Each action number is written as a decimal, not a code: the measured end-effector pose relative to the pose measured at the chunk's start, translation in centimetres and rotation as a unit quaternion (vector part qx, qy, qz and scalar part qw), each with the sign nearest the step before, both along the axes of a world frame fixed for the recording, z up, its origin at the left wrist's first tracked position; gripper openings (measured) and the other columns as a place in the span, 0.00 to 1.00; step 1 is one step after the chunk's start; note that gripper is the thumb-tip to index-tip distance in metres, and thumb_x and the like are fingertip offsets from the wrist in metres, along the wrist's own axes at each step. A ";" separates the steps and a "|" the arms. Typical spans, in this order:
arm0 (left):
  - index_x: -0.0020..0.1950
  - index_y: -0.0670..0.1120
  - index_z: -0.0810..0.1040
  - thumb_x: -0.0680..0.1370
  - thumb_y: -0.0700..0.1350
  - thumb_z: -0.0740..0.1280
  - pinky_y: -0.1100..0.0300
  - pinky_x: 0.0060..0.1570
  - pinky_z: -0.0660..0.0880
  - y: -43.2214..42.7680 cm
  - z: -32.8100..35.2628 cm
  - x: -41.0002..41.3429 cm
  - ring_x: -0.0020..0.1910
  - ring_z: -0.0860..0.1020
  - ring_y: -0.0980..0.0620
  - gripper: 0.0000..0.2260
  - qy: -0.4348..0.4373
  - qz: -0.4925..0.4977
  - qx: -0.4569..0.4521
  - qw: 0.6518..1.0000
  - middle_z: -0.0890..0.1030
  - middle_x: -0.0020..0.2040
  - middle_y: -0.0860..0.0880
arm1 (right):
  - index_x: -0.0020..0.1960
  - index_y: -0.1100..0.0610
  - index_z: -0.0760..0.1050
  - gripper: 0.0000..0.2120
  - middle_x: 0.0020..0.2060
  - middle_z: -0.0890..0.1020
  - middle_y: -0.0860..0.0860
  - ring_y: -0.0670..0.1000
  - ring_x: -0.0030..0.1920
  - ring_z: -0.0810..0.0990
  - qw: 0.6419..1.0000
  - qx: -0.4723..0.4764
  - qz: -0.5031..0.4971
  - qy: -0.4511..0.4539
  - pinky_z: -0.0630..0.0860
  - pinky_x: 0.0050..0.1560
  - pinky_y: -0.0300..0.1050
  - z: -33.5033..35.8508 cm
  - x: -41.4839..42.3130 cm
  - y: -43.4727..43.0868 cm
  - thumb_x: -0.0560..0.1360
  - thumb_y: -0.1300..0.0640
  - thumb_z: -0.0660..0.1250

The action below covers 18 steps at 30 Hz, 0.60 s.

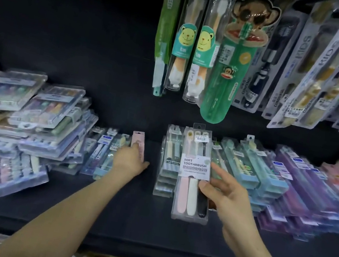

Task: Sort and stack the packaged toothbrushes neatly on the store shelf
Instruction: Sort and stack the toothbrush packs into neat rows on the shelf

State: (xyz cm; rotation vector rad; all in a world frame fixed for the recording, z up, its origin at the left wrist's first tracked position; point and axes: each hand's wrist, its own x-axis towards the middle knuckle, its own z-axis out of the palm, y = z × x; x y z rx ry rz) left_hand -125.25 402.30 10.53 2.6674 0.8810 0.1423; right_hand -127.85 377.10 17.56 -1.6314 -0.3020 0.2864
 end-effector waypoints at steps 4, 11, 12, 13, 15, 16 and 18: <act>0.58 0.38 0.74 0.74 0.47 0.68 0.55 0.46 0.74 0.8 0.8 -1.1 0.51 0.78 0.41 0.17 -0.094 0.040 -0.143 0.984 0.80 0.52 0.40 | 0.65 0.46 0.74 0.23 0.45 0.85 0.47 0.42 0.45 0.83 1.000 -0.014 0.003 -0.018 0.76 0.38 0.30 0.3 -0.6 0.5 0.74 0.64 0.70; 0.57 0.44 0.77 0.75 0.43 0.70 0.59 0.32 0.76 3.7 4.5 -10.4 0.36 0.78 0.51 0.12 -0.296 0.111 -0.475 0.821 0.81 0.46 0.45 | 0.48 0.29 0.69 0.25 0.41 0.83 0.38 0.40 0.44 0.81 0.981 -0.132 0.104 -0.093 0.79 0.43 0.36 -2.0 -4.1 6.9 0.75 0.61 0.69; 0.56 0.45 0.77 0.75 0.43 0.70 0.60 0.30 0.77 4.1 4.9 -11.6 0.35 0.79 0.51 0.10 -0.314 0.115 -0.482 0.810 0.82 0.45 0.45 | 0.49 0.29 0.70 0.24 0.41 0.83 0.40 0.43 0.44 0.81 0.975 -0.160 0.108 -0.109 0.78 0.43 0.39 -2.6 -4.6 8.1 0.75 0.60 0.69; 0.53 0.46 0.77 0.75 0.42 0.70 0.61 0.29 0.77 4.5 5.3 -12.7 0.34 0.80 0.51 0.08 -0.329 0.116 -0.487 0.800 0.82 0.43 0.46 | 0.53 0.31 0.72 0.22 0.42 0.83 0.44 0.46 0.45 0.81 0.969 -0.184 0.110 -0.124 0.77 0.44 0.41 -3.2 -5.0 9.3 0.75 0.60 0.67; 0.52 0.47 0.77 0.75 0.42 0.70 0.59 0.32 0.79 5.2 5.9 -14.4 0.33 0.81 0.53 0.07 -0.343 0.113 -0.499 0.788 0.83 0.40 0.47 | 0.64 0.45 0.73 0.19 0.48 0.83 0.48 0.49 0.48 0.80 0.954 -0.235 0.101 -0.158 0.75 0.45 0.41 -4.4 -5.1 11.5 0.76 0.61 0.64; 0.54 0.47 0.77 0.75 0.42 0.70 0.56 0.36 0.79 5.6 6.1 -15.0 0.36 0.82 0.51 0.08 -0.344 0.111 -0.504 0.784 0.84 0.42 0.47 | 0.66 0.51 0.72 0.18 0.51 0.82 0.51 0.51 0.51 0.80 0.945 -0.262 0.093 -0.174 0.74 0.45 0.42 -4.9 -4.9 12.5 0.77 0.61 0.62; 0.58 0.46 0.76 0.75 0.42 0.70 0.54 0.40 0.79 6.2 6.1 -15.8 0.41 0.82 0.48 0.12 -0.340 0.111 -0.513 0.780 0.84 0.46 0.45 | 0.68 0.57 0.69 0.18 0.54 0.81 0.54 0.54 0.53 0.79 0.927 -0.315 0.077 -0.187 0.74 0.45 0.44 -5.8 -4.2 14.1 0.79 0.61 0.60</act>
